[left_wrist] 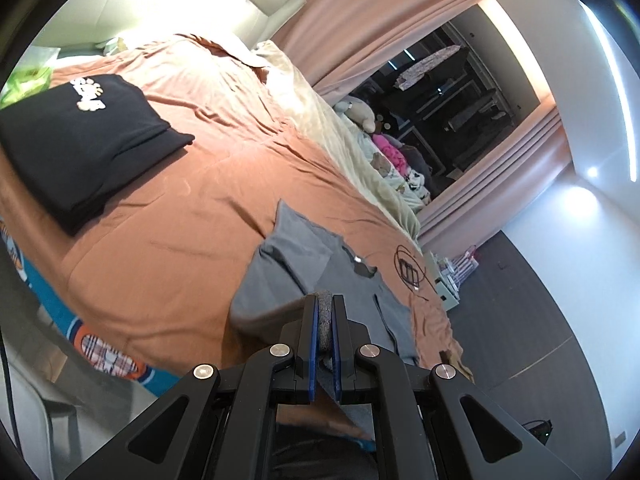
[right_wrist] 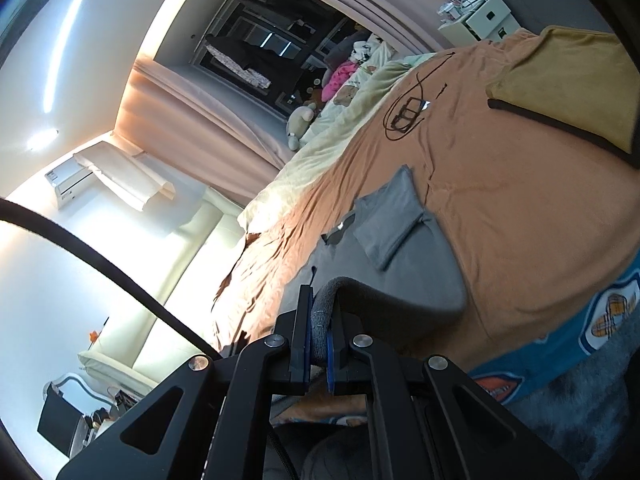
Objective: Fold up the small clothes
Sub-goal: 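Lift the hem with both grippers and fold it toward the collar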
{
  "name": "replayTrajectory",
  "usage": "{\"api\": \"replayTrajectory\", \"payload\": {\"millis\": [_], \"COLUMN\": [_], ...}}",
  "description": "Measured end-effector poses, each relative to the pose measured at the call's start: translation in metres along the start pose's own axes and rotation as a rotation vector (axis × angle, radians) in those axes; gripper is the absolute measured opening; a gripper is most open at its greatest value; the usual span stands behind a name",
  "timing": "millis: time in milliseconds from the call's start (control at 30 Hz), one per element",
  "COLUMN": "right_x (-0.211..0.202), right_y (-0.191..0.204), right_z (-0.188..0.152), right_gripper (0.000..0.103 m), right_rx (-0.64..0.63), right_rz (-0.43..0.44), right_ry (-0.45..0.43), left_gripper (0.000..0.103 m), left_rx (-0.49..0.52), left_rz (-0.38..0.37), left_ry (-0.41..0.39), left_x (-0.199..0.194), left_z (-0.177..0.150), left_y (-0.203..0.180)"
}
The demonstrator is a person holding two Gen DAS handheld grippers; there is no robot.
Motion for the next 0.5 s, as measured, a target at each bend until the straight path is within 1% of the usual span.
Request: {"api": "replayTrajectory", "payload": {"millis": [233,500], "right_x": [0.033,0.062], "right_y": [-0.010,-0.014], "right_z": [0.033,0.068], "right_gripper": [0.002,0.002], "right_rx": [0.028,0.041], "right_rz": [-0.031,-0.051], "right_ry": [0.019,0.053], "left_gripper": [0.005,0.006], "left_rx": [-0.006,0.006], "left_rz": [0.032,0.079], "left_ry": [0.028,0.066], "left_x": [0.044,0.089], "left_z": [0.039,0.072], "left_y": [-0.002,-0.004]}}
Point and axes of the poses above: each gripper's, at about its wrist camera, not at the fingertips, and x roughly the way its jaws point, y to its left, z to its top, the point moved 4 cm from there along x, roughly the way its jaws point, and after that the axes turned 14 degrees about y, right-handed, at the moved point
